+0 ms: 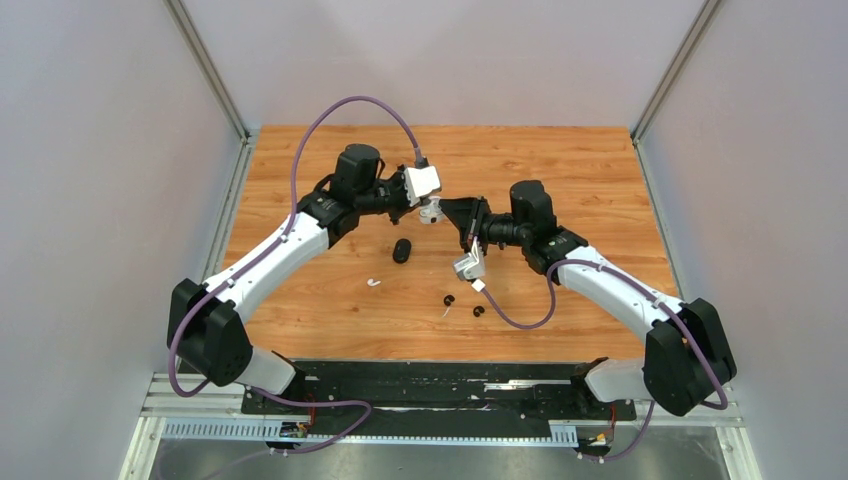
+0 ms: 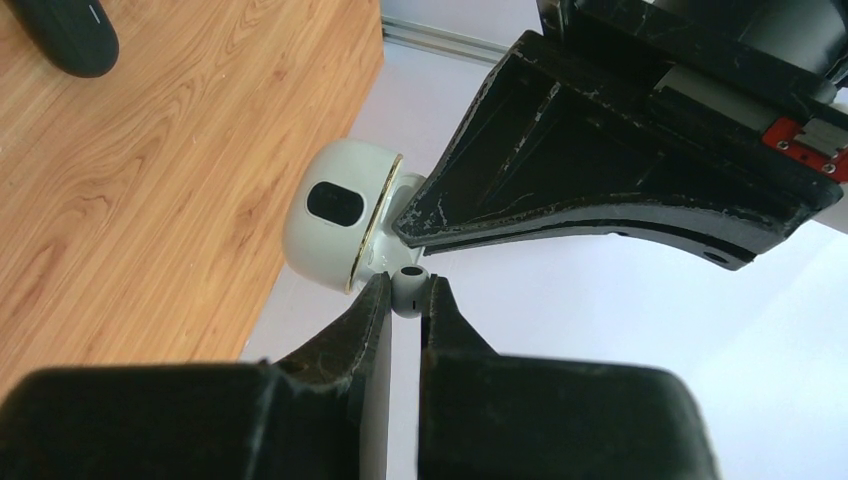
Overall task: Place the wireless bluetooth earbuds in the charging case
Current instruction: Place the earbud in the charging case.
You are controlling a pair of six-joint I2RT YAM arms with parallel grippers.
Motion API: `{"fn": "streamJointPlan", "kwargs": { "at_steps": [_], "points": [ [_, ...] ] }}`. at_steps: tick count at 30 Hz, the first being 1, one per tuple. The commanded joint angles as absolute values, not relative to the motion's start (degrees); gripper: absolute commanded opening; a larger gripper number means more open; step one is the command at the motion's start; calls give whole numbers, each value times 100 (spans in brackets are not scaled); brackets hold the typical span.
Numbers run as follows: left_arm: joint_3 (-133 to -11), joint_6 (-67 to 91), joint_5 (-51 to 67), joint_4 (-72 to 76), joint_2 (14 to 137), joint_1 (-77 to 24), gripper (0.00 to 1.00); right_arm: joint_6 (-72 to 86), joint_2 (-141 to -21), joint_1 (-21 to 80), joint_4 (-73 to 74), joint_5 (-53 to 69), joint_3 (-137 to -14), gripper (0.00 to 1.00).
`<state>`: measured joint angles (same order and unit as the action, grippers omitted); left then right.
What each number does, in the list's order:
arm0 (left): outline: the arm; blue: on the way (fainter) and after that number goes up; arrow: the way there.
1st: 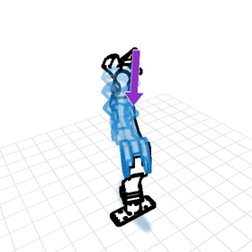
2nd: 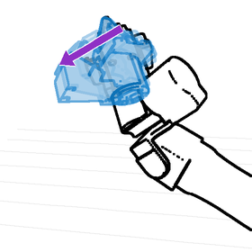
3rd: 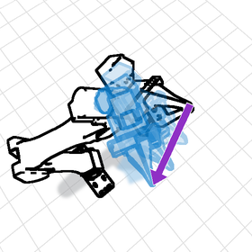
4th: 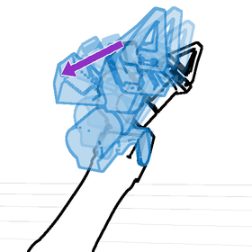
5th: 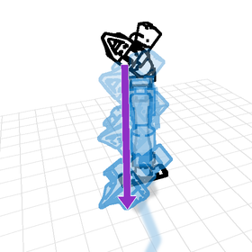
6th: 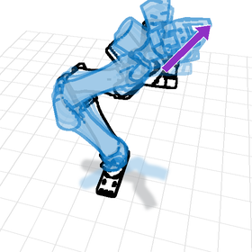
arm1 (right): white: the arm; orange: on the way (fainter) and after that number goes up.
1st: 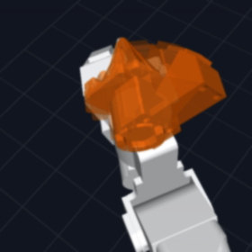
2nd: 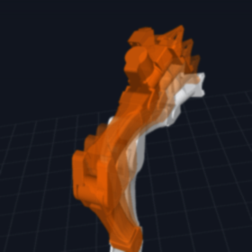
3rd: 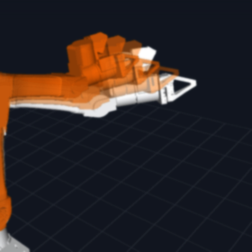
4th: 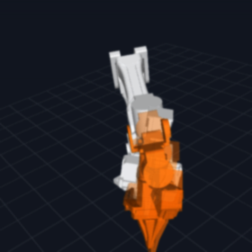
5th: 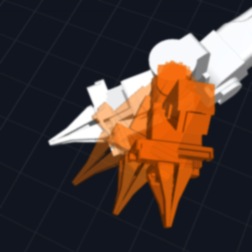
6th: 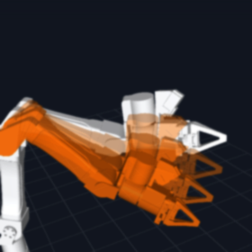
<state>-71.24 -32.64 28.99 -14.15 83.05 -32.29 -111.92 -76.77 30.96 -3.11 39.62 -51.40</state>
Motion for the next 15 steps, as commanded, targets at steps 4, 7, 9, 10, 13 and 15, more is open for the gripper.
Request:
{"fn": "streamJointPlan", "kwargs": {
  "at_steps": [4,7,9,10,13,15],
  "points": [
    [-7129,-3229,3081,-1069,8104,-3321,0,-11646,-7803,3113,279,4186,-5402,0],
    [-7124,-3214,3077,-1047,8097,-3330,0,-11759,-7836,3111,378,4217,-5430,0],
    [-7113,-3202,3076,-1034,8095,-3325,0,-11815,-7859,3111,452,4228,-5461,0],
    [-7111,-3207,3067,-1023,8099,-3327,0,-11866,-7871,3110,521,4223,-5492,3],
    [-7115,-3237,3046,-1005,8130,-3340,0,-12031,-7910,3122,710,4206,-5574,6],
    [-7121,-3245,3030,-981,8152,-3350,0,-12085,-7933,3129,791,4214,-5630,6]
  ]
}}
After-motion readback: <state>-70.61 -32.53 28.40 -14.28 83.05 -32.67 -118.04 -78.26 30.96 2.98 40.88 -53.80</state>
